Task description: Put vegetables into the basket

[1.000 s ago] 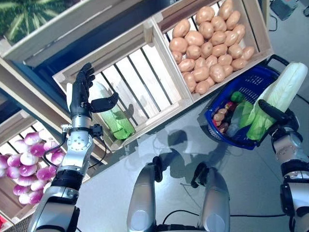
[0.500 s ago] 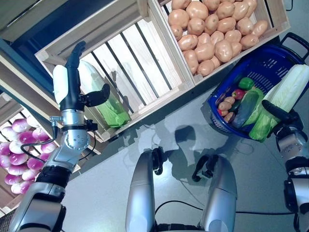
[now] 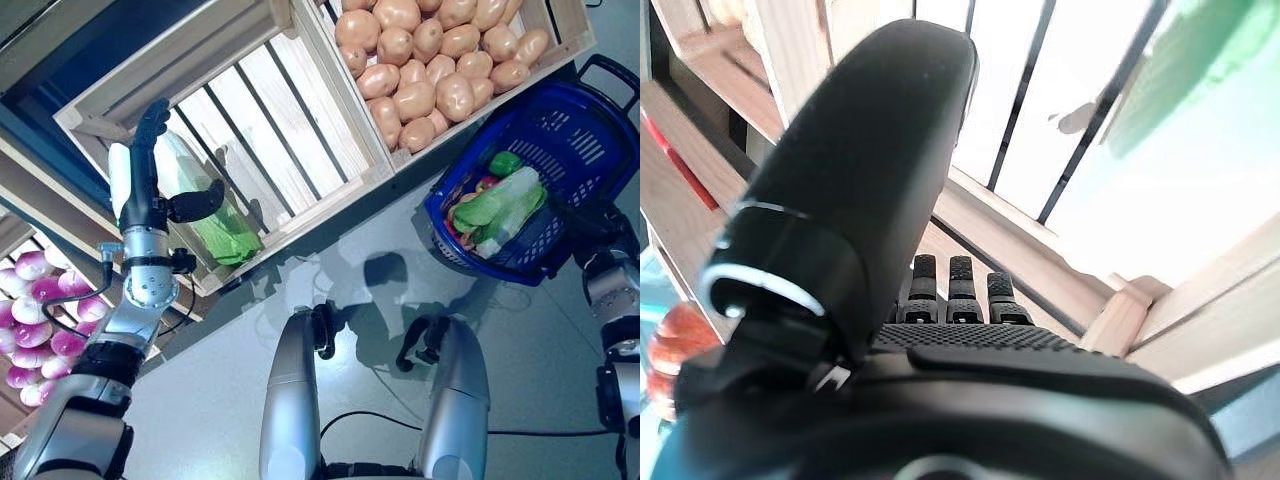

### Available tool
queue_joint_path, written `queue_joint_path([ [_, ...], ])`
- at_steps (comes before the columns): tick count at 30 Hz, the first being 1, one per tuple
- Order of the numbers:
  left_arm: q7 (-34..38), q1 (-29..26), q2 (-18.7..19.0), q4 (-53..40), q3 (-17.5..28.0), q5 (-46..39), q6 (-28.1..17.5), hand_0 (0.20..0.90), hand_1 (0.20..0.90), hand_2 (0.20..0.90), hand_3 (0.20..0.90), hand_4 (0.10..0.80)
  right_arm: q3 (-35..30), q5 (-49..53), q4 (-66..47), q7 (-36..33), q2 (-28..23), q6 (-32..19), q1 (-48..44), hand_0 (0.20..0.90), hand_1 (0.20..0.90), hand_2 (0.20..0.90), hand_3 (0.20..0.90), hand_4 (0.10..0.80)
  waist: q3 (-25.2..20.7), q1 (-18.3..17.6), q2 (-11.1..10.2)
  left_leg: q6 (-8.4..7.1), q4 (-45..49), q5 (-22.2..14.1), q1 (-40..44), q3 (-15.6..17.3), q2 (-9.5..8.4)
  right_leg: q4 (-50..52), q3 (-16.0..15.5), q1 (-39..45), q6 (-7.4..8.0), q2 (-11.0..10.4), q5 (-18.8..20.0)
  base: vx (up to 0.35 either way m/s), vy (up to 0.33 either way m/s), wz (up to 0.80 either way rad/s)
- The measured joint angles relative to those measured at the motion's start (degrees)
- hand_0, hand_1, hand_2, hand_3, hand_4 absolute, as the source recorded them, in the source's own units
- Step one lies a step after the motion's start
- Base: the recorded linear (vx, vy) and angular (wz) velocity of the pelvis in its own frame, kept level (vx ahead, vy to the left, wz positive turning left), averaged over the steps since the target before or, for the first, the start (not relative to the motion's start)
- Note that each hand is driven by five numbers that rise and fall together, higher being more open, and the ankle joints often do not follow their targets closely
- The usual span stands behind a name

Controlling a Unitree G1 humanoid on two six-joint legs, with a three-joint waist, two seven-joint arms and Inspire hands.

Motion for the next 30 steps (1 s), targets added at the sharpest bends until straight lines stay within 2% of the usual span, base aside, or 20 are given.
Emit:
queue_joint_path([
  [4,-2.16,-0.03,-2.39,0.17,0.30,-6.40,0.20,0.900,0.900,0.900,0.900,0.800,0.06,-0.05,-0.17,0.01,0.00,0.00,-0.91,0.900,0.900,0.900,0.900,0.800,0.00,-0.03,0.00,-0.05,-0.37,0.03,0.17,0.05,0.07,-0.49,0.00,0.11,0.04,0.19,0.19,0.000,0.000,-0.01],
  [7,-4.68,-0.32,-6.18,1.31,2.52,-13.76,0.40,0.900,0.900,0.900,0.900,0.800,0.31,-0.16,-0.69,0.01,0.00,0.00,-1.02,0.900,0.900,0.900,0.900,0.800,0.00,-0.04,-0.01,-0.04,-0.36,0.02,0.13,0.04,0.09,-0.54,-0.03,0.12,0.06,0.21,0.20,0.000,0.000,0.00],
  [12,-5.94,-1.90,-10.03,2.55,2.60,-20.34,3.12,0.900,0.900,0.900,0.900,0.800,1.85,-0.27,-1.08,-0.05,0.09,0.49,-1.43,0.900,0.900,0.900,0.900,0.800,0.01,-0.08,-0.05,-0.07,-0.29,0.04,-0.25,-0.21,0.12,-0.63,-0.24,0.06,0.09,0.33,0.21,0.000,0.000,0.00],
  [18,-2.71,-7.24,-11.05,4.61,2.44,-20.34,4.59,0.900,0.900,0.900,0.900,0.800,4.10,-0.64,-1.11,-0.06,0.09,1.29,-3.43,0.900,0.900,0.900,0.900,0.800,0.01,-0.68,-0.10,-0.07,-0.19,0.04,-1.16,-0.77,0.37,-0.93,-0.49,-0.50,0.18,0.93,0.33,0.002,0.002,-0.01],
  [23,4.26,-13.13,-10.99,7.66,2.33,-16.51,4.68,0.900,0.900,0.900,0.900,0.800,5.10,-2.24,-1.16,-0.06,0.11,1.81,-3.91,0.900,0.900,0.900,0.900,0.800,0.05,-0.77,-0.19,-0.46,0.02,-0.21,-2.41,-0.90,1.12,-1.36,-0.52,-1.33,0.09,2.01,0.43,0.002,0.002,-0.01],
  [30,14.16,-14.57,-10.97,9.10,1.79,-8.84,4.54,0.900,0.900,0.900,0.900,0.800,6.07,-2.21,-1.12,-0.06,0.12,2.19,-3.90,0.900,0.900,0.900,0.900,0.800,0.10,-1.05,-0.39,-0.58,0.32,-0.41,-2.79,-1.17,1.48,-1.40,-0.44,-1.67,0.09,2.36,0.41,0.002,-0.005,-0.01],
])
